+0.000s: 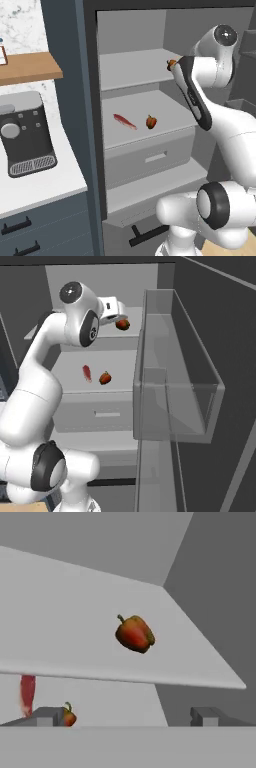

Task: Place one bell pepper and one steak in each tupperware on the nearby counter, to pack two identical lunches.

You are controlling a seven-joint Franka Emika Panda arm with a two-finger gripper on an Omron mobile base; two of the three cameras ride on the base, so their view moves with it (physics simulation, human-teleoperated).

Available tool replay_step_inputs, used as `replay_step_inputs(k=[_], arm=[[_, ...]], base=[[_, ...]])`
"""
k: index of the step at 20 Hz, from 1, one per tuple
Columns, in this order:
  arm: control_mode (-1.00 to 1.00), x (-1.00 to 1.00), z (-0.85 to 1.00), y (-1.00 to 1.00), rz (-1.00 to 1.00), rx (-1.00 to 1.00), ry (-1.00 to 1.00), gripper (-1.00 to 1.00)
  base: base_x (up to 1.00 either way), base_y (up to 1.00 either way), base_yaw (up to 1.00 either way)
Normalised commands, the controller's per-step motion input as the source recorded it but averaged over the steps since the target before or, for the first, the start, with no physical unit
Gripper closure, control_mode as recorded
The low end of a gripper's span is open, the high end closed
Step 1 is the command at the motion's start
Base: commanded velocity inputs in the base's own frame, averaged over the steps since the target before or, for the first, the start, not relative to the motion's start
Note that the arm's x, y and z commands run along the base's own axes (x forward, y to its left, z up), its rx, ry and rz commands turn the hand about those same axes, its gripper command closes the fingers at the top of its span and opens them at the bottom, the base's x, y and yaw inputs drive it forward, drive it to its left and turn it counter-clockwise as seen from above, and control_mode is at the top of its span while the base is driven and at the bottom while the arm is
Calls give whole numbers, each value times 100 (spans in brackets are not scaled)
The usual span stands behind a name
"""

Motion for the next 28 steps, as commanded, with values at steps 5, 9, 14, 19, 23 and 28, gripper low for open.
replay_step_inputs(k=[5,9,14,19,23,28], arm=[[-100,63,0,-8,0,5,8,-100],[-100,46,-10,0,3,4,6,-100],[-100,42,-19,0,4,1,3,-100],[-100,47,-19,0,3,0,2,-100],[-100,46,-25,-14,0,0,11,-100],[-100,45,-22,-4,1,0,11,-100]], base=[[0,0,0],[0,0,0],[0,0,0],[0,0,0],[0,0,0],[0,0,0]])
